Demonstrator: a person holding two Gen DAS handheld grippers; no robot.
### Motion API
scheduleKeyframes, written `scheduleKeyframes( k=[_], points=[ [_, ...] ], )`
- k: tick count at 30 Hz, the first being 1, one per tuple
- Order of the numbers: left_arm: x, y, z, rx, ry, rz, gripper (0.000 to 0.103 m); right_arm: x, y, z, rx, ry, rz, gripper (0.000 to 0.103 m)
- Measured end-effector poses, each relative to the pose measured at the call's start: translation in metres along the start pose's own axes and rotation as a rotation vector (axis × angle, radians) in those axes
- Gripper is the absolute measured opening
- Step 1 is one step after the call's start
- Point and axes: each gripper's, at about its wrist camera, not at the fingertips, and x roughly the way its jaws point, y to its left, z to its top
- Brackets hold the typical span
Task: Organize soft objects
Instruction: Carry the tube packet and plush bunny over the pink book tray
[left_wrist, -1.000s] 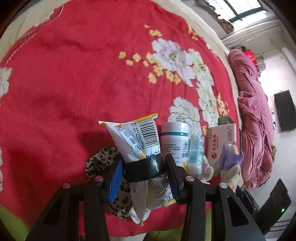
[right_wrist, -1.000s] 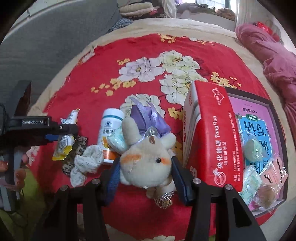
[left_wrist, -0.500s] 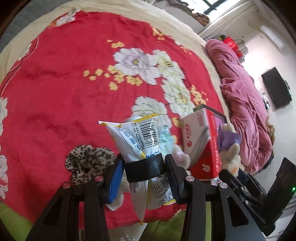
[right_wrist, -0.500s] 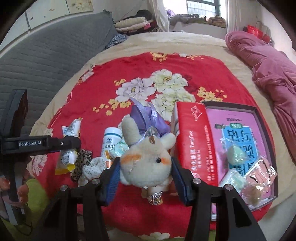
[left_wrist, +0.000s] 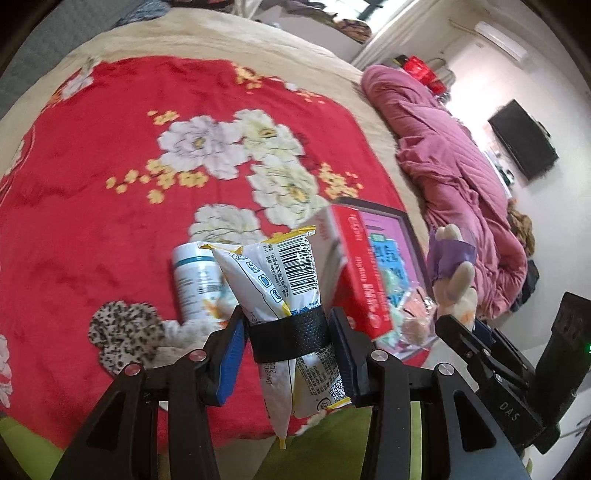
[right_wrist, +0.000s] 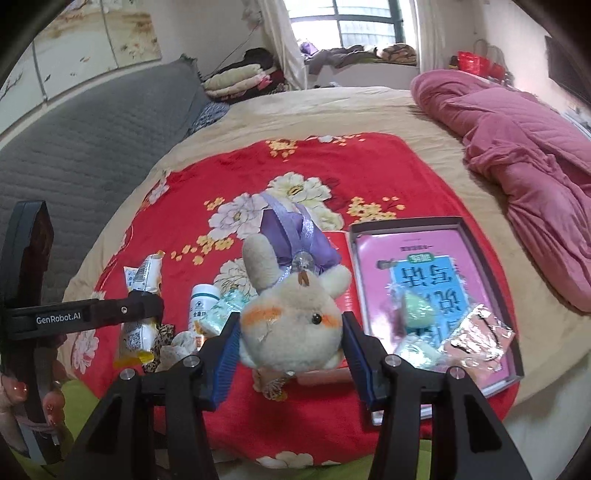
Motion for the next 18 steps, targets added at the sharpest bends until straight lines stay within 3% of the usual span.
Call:
scheduleKeyframes(
  k=[18],
  points=[
    [-0.001, -0.078, 0.0, 0.151, -0.003, -0.033, 0.046, -0.051, -0.042, 0.0, 0.085, -0.092, -0.054, 0.053]
  ],
)
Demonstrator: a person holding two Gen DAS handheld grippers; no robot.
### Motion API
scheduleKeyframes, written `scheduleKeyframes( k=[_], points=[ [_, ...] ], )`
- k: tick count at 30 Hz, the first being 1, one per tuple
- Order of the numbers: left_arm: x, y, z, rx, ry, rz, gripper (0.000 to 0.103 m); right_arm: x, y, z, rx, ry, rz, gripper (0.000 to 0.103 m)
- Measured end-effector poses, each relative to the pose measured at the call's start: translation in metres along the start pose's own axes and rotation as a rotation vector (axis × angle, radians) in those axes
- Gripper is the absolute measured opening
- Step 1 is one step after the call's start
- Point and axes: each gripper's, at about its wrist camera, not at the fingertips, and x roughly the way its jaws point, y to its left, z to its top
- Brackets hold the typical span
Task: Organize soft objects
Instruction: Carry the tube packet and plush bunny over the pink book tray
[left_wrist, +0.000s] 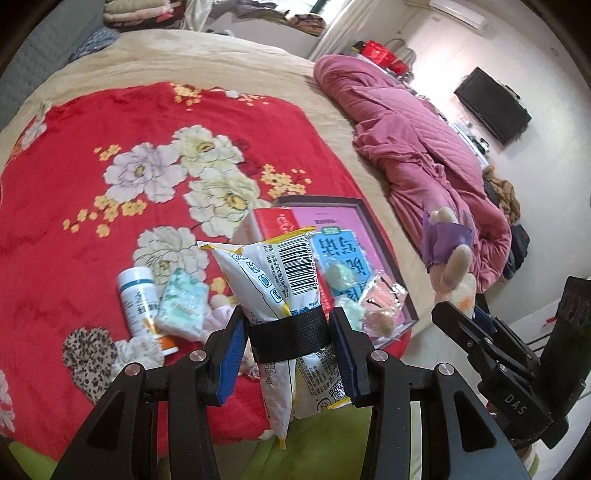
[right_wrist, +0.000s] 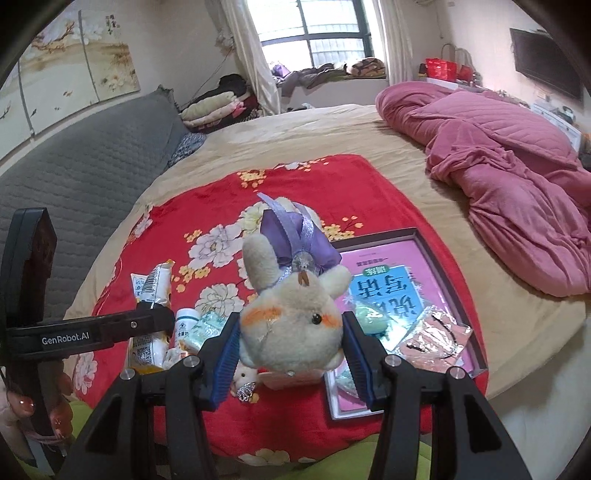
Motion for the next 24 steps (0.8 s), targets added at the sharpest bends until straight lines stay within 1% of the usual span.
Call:
scheduleKeyframes(
  k=[13, 18, 24],
  points=[
    [0.012, -0.05, 0.008, 0.079, 0.006, -0.035, 0.046, -0.025, -0.035, 0.004, 0.054, -0.05, -0.066, 0.053],
    [0.027, -0.067, 0.009, 0.11, 0.026, -0.052, 0.046, -0.031, -0.053, 0.003, 0.092, -0.063, -0.091, 0.053],
    [0.045, -0.086, 0.009, 0.142, 0.051, -0.053, 0.046, -0.034, -0.074, 0.001, 0.127, -0.07, -0.109, 0.053]
  ],
)
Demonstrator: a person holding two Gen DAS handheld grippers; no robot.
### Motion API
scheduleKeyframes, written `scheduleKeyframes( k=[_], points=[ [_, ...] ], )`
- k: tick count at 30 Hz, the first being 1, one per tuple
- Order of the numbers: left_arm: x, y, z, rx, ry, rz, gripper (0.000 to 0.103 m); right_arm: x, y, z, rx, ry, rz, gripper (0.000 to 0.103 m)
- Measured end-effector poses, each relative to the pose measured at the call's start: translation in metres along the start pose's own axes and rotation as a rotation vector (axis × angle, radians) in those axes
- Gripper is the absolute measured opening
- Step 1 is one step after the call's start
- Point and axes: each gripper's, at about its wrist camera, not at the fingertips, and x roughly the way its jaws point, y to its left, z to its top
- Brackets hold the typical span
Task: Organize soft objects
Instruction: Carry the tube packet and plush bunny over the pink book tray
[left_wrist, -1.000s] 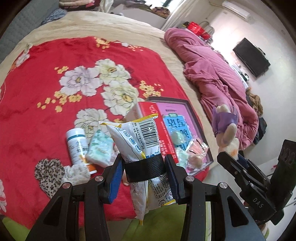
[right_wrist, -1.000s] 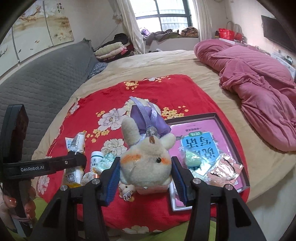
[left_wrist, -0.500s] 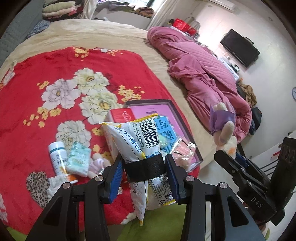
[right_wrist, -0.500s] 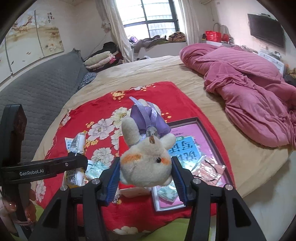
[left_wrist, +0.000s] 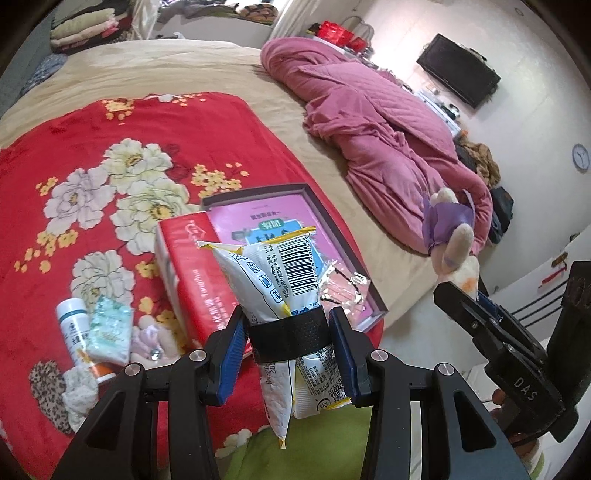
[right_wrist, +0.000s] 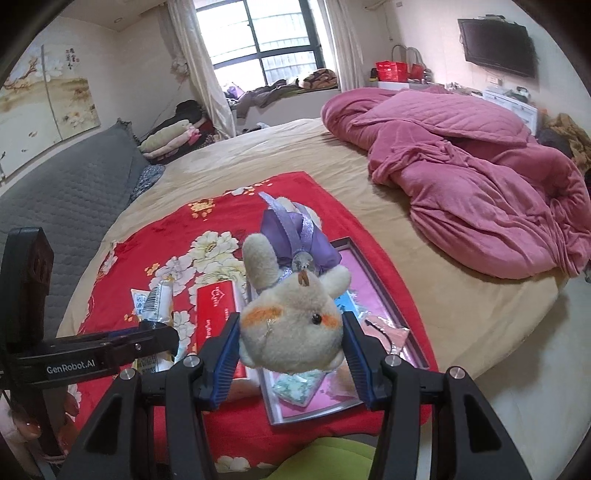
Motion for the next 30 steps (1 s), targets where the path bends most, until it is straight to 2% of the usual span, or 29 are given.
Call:
scheduleKeyframes(
  k=[14, 30],
  points=[
    [0.049, -0.033, 0.008, 0.05, 0.058, 0.003, 0.046, 0.009, -0.036, -0.003, 0.037, 0.006, -0.029, 0.053],
    [0.108, -0.043, 0.008, 0.079, 0.142, 0.043, 0.046, 0.038, -0.063, -0.005, 0.064, 0.036, -0.053, 0.053]
  ],
)
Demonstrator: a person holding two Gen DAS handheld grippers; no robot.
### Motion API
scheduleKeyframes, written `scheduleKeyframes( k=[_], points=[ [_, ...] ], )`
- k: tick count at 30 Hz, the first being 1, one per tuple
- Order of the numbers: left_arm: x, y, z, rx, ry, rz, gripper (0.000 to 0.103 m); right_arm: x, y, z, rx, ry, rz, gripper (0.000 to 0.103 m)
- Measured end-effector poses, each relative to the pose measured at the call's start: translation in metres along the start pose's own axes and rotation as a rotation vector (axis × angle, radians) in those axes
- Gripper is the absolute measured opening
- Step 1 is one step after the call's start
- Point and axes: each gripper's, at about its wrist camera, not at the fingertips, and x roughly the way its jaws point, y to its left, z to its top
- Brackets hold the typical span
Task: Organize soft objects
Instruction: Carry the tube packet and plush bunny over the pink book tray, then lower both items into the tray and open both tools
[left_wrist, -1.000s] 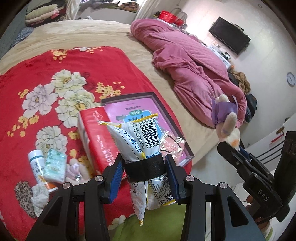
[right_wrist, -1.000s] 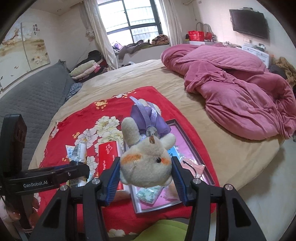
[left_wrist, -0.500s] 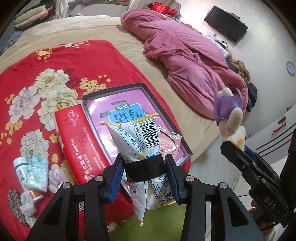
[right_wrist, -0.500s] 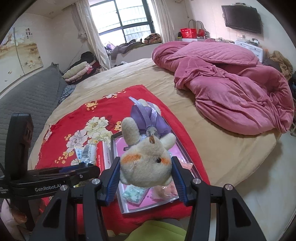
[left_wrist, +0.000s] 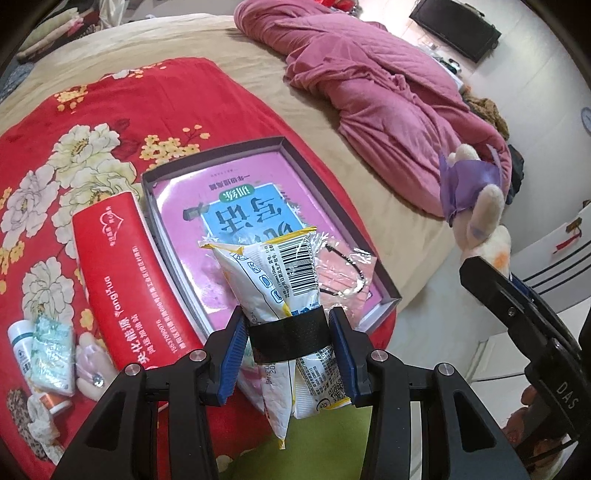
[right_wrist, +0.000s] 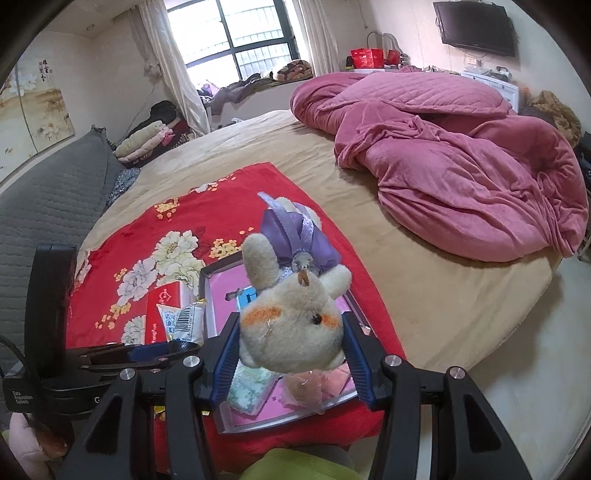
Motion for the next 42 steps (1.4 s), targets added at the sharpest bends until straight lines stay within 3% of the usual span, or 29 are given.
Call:
scheduleKeyframes(
  k=[22, 29, 42],
  points=[
    [0.042, -0.009, 0.005, 0.055, 0.038, 0.048, 0.046, 0.068, -0.023, -0.005, -0.021, 0.11, -0.026, 0.053],
    [0.063, 0.004, -0.001, 0.025, 0.085, 0.061, 0.046, 0.108, -0.027, -0.013, -0.049, 0.193, -0.035, 0.053],
    [0.061, 0.008, -0.004, 0.041, 0.085, 0.07, 0.046, 0.153, -0.027, -0.026, -0.088, 0.305, -0.055, 0.054]
  ],
)
